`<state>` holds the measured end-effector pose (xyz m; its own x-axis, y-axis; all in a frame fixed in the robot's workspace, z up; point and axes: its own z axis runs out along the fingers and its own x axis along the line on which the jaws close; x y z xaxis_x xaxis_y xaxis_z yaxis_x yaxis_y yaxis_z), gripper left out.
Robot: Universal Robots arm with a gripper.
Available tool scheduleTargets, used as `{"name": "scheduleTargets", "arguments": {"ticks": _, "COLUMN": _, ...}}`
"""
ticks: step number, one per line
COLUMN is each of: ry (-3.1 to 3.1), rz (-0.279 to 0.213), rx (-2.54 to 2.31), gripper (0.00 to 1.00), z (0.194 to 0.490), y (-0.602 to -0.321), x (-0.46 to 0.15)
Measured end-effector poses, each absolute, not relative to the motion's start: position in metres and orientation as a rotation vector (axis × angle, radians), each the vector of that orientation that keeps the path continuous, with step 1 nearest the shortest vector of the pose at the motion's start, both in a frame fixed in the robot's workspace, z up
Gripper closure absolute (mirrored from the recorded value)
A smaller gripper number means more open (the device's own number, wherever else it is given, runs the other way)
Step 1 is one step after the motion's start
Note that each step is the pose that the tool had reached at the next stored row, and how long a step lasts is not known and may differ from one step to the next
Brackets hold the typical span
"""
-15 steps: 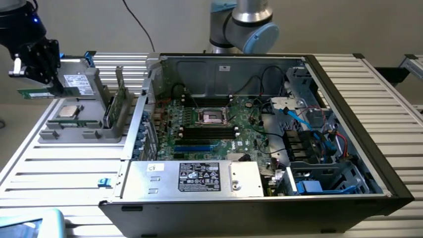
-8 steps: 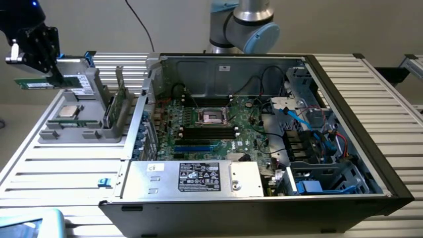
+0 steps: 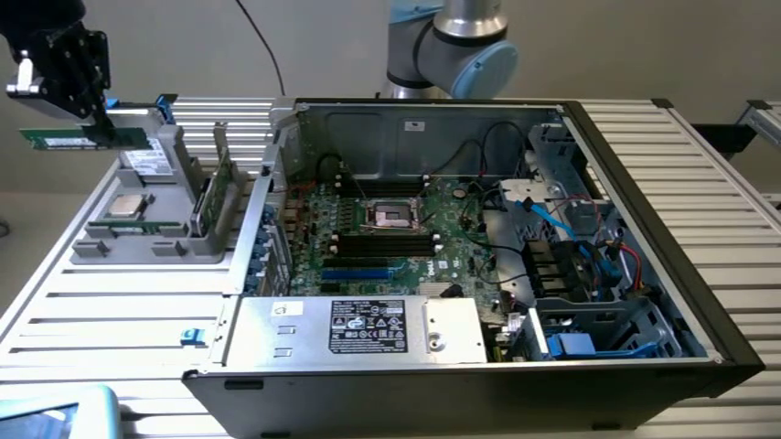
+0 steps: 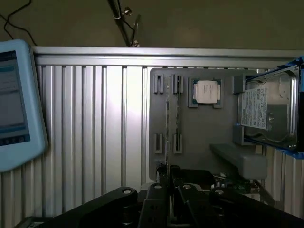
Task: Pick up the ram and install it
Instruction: 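Pick up the ram and move it above insertion slot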
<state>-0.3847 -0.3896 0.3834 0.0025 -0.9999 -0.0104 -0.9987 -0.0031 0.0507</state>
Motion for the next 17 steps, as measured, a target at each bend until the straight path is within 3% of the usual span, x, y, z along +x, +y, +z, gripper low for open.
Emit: {"name": "scheduleTargets", "arguments": {"ticks": 17, "ry": -2.186, "rz": -0.092, "rx": 2.192, "gripper": 0.85, "z": 0.437, "y": -0.396, "x": -0.313}}
